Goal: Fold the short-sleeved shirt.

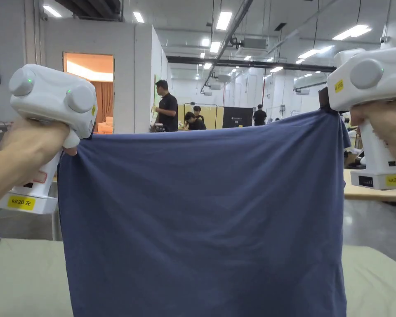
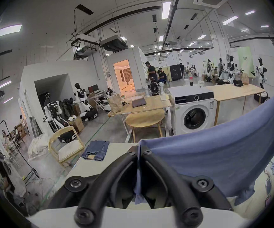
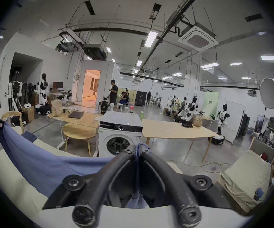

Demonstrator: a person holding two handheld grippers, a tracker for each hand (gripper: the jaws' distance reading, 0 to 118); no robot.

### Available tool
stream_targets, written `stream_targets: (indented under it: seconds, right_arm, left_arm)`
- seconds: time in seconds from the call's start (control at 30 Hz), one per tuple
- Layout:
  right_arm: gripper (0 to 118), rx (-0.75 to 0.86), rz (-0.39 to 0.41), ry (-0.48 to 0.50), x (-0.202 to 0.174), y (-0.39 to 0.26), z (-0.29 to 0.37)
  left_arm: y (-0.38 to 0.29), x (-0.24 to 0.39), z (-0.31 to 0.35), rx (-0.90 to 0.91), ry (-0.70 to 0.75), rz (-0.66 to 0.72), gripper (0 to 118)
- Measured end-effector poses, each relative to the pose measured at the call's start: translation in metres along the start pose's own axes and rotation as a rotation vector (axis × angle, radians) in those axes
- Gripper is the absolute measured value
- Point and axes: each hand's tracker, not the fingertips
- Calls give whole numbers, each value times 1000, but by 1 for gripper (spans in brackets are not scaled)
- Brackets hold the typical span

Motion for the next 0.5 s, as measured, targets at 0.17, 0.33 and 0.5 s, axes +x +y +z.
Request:
stream_targets:
  seconds: [0.17,0.33,0.5]
  right_arm:
    - [2,-94,31,17,-16,-75,-31]
    - [2,-203,-15,48,-17,-170,-27]
    - [2,-315,-92,101,-4,-260,9]
  left_arm:
    - [-60,20,-33,-67,-22,9,0]
    - [-127,33,-51,-178,-84,19,0]
    - [-229,43,-43,-255,-124,-14,0]
